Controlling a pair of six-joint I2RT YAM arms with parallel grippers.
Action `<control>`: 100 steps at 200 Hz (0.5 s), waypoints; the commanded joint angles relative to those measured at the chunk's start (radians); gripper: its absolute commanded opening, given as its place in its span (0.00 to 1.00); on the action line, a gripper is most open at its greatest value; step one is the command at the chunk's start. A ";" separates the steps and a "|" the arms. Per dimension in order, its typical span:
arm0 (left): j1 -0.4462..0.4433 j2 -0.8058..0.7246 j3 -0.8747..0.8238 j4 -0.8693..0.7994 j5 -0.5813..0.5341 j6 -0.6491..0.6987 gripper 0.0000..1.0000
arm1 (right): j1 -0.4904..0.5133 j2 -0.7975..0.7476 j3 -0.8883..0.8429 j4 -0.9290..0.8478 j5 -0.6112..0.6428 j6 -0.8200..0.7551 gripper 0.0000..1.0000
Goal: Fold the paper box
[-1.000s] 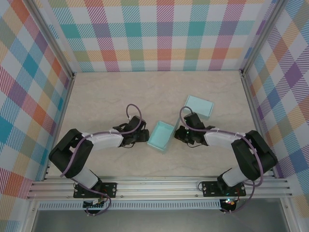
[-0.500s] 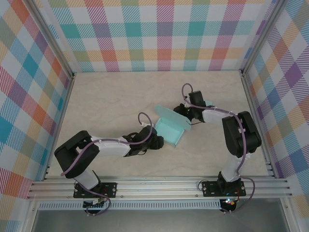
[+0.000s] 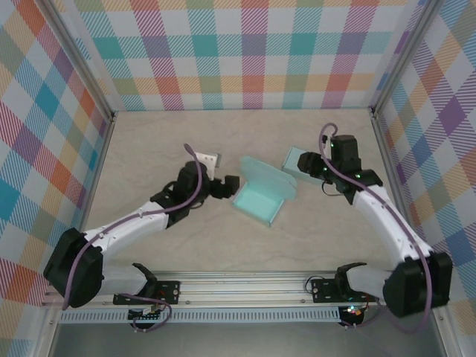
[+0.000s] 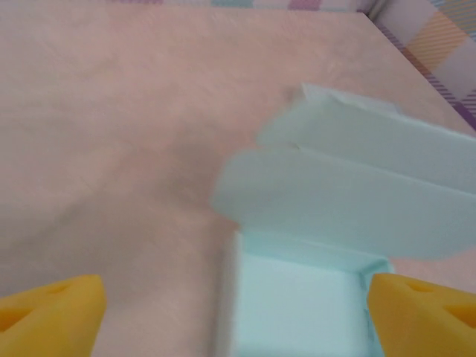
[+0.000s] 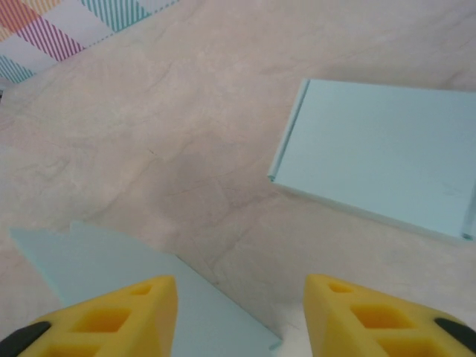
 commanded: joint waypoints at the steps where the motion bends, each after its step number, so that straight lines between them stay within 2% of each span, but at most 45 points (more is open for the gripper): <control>1: 0.072 0.075 0.062 -0.005 0.202 0.194 0.92 | 0.004 -0.114 -0.040 -0.155 0.055 -0.049 0.56; 25: 0.126 0.235 0.226 -0.102 0.468 0.361 0.89 | 0.004 -0.219 -0.074 -0.182 -0.044 -0.049 0.60; 39: 0.129 0.325 0.322 -0.202 0.575 0.494 0.81 | 0.005 -0.249 -0.088 -0.190 -0.110 -0.049 0.61; 47: 0.131 0.366 0.368 -0.244 0.618 0.549 0.79 | 0.007 -0.255 -0.095 -0.192 -0.142 -0.051 0.61; 63: 0.137 0.428 0.429 -0.291 0.644 0.611 0.80 | 0.016 -0.253 -0.111 -0.196 -0.175 -0.058 0.61; 100: 0.162 0.511 0.511 -0.348 0.684 0.663 0.80 | 0.052 -0.196 -0.131 -0.198 -0.168 -0.081 0.62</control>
